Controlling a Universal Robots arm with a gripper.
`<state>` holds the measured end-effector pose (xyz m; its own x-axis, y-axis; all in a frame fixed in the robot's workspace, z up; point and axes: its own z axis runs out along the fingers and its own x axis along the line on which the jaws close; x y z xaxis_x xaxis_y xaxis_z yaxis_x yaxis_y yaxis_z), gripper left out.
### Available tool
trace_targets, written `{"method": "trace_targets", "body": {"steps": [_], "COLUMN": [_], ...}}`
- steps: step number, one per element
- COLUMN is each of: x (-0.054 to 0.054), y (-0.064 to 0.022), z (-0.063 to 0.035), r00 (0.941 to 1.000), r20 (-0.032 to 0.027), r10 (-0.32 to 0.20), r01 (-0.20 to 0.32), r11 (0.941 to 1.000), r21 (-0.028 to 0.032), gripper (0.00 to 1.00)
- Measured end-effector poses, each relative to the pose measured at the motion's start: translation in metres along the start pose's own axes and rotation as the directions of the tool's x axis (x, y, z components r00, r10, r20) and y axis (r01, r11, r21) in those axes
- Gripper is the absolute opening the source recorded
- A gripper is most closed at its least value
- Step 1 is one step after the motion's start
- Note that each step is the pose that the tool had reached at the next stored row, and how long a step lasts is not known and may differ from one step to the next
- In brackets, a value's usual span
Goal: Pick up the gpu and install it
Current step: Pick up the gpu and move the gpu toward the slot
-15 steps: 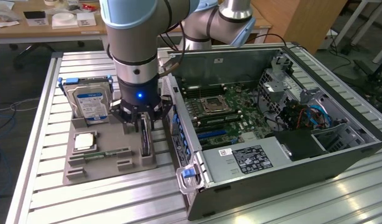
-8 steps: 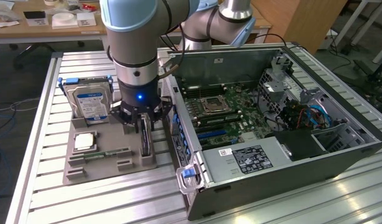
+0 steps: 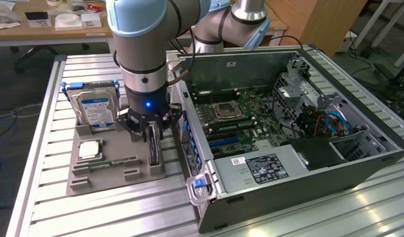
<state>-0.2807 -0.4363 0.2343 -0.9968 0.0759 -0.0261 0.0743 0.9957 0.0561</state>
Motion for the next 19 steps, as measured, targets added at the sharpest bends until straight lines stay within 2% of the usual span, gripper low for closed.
{"method": "trace_targets", "body": {"steps": [19], "x": [-0.0009], "y": [0.0001], "z": [0.0004], "r00": [1.0000], "r20": [0.0001], "r10": [0.000], "r01": [0.000], "r11": [1.0000], "r21": [0.0000], "gripper": [0.44]}}
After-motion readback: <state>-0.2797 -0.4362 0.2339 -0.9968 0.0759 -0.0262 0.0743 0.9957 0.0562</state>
